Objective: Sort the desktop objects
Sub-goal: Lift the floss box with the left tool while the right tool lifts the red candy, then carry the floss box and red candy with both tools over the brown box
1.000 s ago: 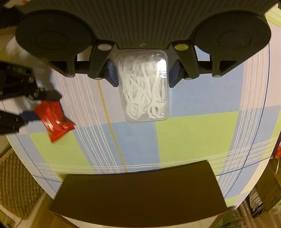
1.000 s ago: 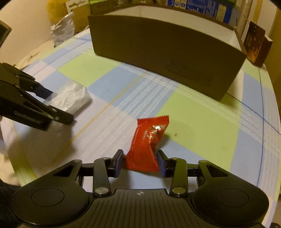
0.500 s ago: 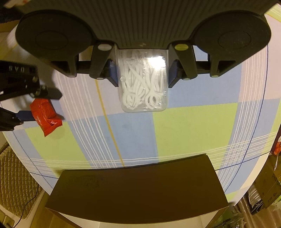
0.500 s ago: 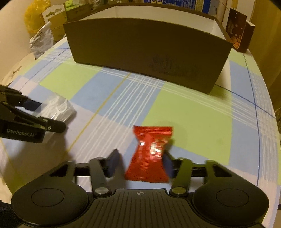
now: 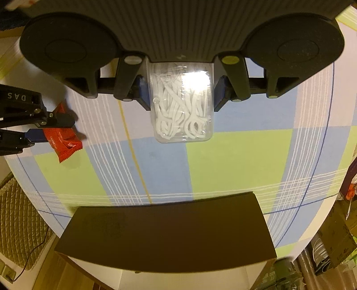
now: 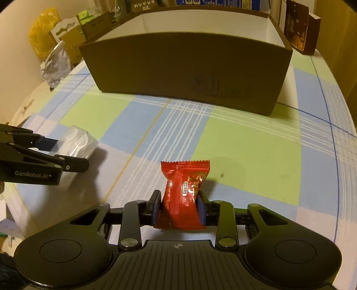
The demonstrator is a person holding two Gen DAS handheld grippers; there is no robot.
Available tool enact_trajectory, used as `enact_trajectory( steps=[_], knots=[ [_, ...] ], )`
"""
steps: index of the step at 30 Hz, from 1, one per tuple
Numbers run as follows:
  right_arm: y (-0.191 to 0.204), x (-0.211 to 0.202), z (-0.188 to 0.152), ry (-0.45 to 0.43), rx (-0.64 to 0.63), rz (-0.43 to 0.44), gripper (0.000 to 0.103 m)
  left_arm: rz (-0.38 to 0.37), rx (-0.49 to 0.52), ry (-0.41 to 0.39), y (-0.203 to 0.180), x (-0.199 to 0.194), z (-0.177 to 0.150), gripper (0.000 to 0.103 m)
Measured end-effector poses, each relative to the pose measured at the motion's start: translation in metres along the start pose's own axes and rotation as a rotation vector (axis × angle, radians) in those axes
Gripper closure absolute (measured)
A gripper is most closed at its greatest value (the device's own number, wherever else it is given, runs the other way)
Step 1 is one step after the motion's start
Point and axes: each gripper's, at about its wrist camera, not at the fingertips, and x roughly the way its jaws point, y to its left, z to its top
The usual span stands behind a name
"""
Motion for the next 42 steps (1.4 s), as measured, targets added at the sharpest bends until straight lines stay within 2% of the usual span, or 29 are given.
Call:
enact_trajectory(
  steps=[18,25,35,42],
  knots=[
    [0.015,-0.036,0.038,-0.101,-0.024,0.113,0.072,-0.032,-0.037,-0.105,0.016,-0.052,0.026,0.05],
    [0.019,-0.039,0.054,-0.114,-0.05,0.121,0.072,-0.043,-0.033,-0.159,0.016,-0.066,0.042,0.05],
    [0.012,-0.04,0.08,-0.142,-0.055,0.123,0.072,-0.051,-0.04,-0.194,0.016,-0.068,0.065,0.05],
    [0.005,-0.042,0.106,-0.182,-0.053,0.127,0.072,-0.052,-0.031,-0.232,0.019,-0.071,0.093,0.05]
  ],
)
